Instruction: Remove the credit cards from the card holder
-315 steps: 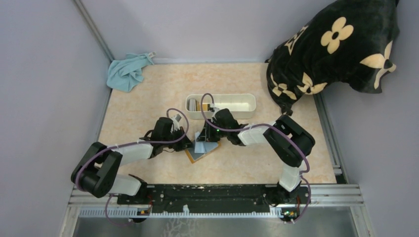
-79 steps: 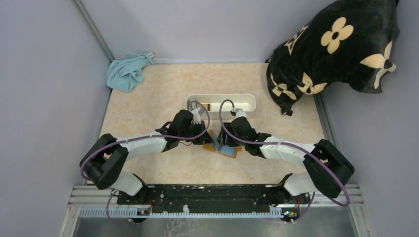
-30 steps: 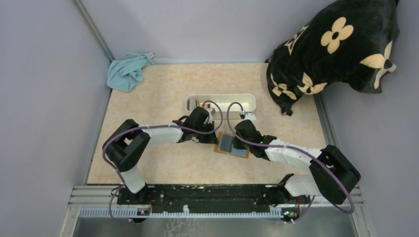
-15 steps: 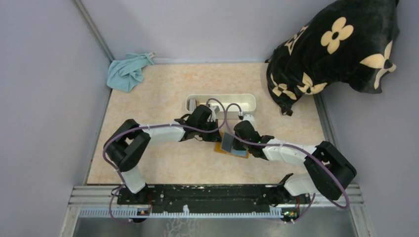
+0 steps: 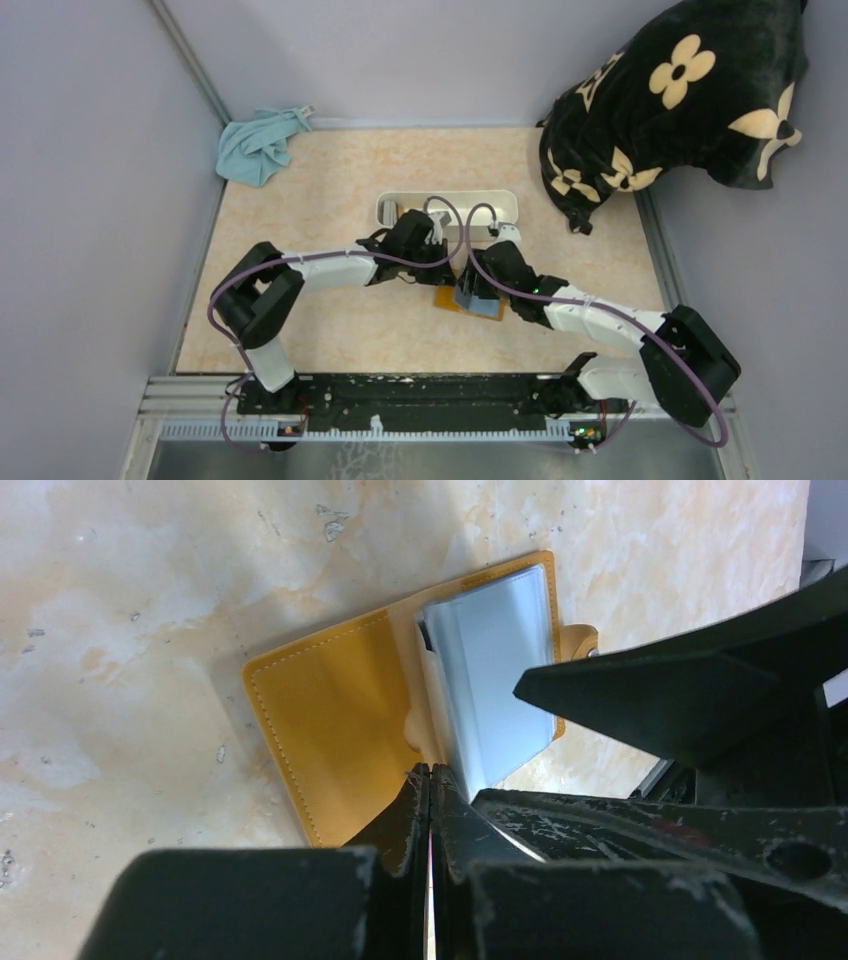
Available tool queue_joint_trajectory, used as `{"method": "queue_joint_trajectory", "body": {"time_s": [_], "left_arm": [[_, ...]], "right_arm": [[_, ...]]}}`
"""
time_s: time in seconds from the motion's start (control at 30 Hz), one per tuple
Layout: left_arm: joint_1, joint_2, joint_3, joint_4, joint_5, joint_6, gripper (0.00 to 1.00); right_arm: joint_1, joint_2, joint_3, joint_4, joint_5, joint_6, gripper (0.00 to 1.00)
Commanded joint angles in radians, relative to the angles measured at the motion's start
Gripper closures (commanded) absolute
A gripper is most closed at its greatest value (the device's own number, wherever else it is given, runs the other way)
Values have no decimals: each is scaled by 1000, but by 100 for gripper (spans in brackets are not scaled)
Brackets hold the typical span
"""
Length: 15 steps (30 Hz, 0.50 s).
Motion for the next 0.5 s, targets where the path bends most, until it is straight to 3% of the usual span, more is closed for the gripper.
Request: {"method": "queue_joint_trajectory", "body": {"time_s": [0.0,0.17,0.47], "left_arm": [[-13,13,29,2,11,4,100],[-17,12,33,-3,8,6,100],[-19,5,14,-5,0,3,100]], "right_arm": [[-18,-15,15,45,-21,-7,40],[-20,28,32,66,-45,-9,35],[-29,41,59,59,-46,-20,36]]}}
